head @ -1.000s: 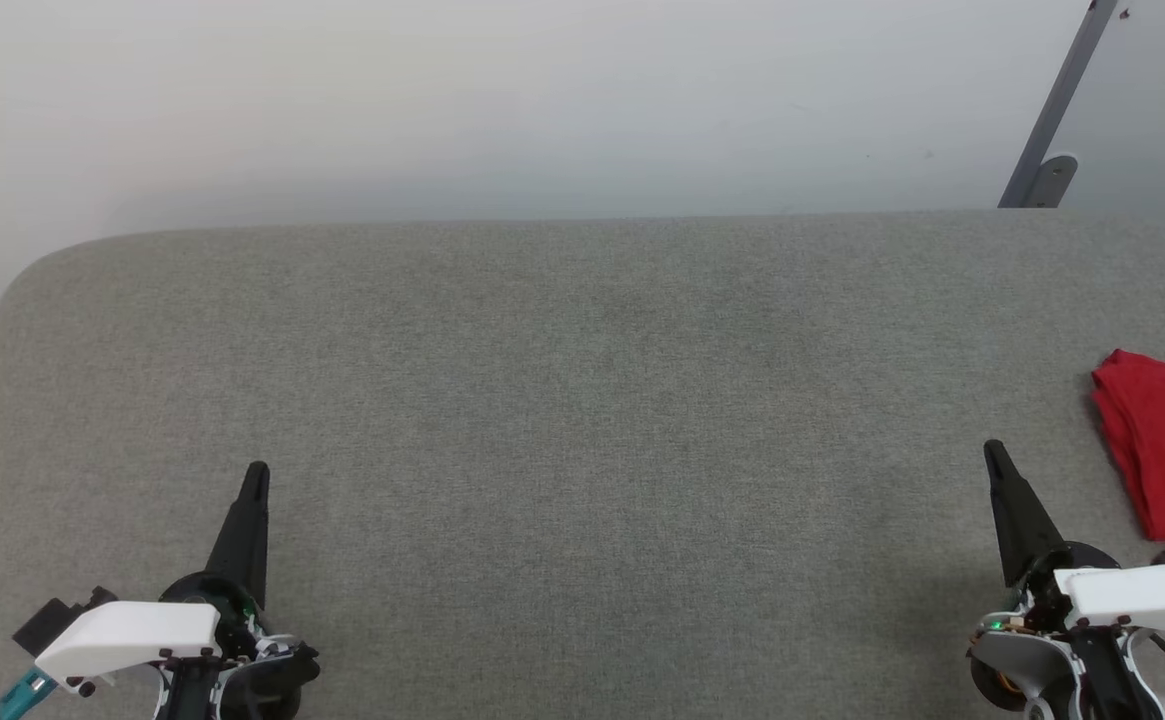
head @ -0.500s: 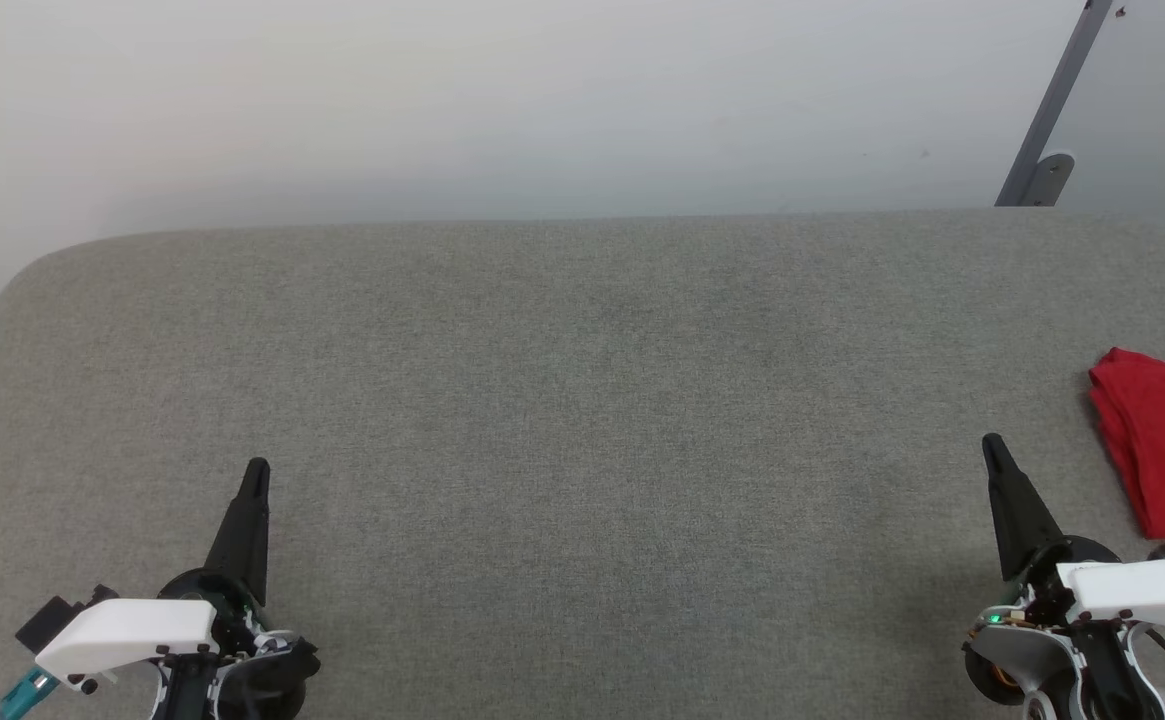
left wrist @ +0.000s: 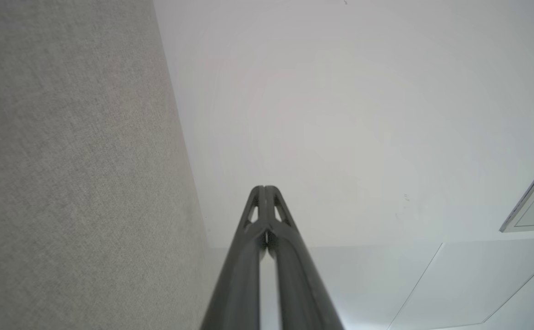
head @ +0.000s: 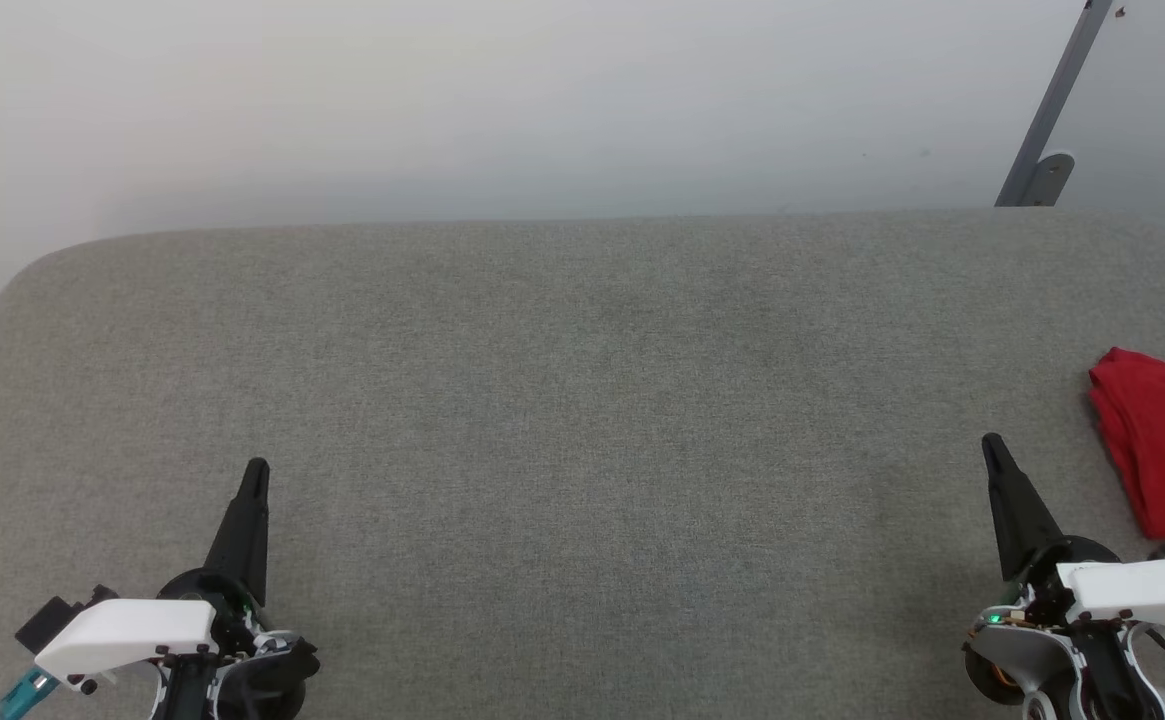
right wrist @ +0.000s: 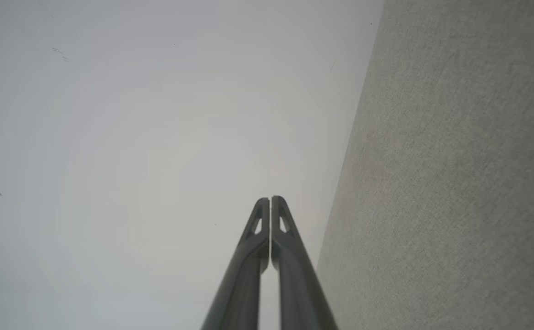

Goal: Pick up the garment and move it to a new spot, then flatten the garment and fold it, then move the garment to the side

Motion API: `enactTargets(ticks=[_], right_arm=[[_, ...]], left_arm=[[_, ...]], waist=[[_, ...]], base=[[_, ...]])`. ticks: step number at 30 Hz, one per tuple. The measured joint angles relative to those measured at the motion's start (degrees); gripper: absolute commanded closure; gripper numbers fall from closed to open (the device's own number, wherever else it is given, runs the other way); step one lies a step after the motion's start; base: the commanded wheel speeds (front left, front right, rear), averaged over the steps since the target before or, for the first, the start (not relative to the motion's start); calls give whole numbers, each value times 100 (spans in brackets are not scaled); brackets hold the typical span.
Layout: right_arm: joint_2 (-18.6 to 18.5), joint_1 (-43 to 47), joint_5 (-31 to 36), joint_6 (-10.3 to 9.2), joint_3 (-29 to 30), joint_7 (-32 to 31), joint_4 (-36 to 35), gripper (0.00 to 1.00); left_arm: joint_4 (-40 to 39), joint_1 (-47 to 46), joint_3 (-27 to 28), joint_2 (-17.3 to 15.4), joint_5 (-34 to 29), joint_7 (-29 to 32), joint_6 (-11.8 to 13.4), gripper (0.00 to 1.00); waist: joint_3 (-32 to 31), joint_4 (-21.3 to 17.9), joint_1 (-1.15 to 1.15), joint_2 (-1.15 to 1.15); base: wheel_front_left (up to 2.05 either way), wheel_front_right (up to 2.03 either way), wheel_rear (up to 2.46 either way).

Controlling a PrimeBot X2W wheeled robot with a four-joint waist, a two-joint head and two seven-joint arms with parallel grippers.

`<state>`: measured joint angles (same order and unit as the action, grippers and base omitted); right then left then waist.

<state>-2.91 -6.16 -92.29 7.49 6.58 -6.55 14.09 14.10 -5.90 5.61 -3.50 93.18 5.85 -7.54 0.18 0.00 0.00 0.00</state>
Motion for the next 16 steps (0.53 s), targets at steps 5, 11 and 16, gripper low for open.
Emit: enactTargets(ticks=[5,11,16], right_arm=[[0,0,0,0,-2,0,0,100],[0,0,0,0,-2,0,0,100],[0,0,0,0,0,0,0,100]], left_arm=[[0,0,5,3,-1,4,0,100],[0,0,12,8,-10,14,0,100],[0,0,16,12,-10,19,0,100]], waist=[[0,0,0,0],[0,0,0,0],[0,0,0,0]], base=[[0,0,0],[0,0,0],[0,0,0]])
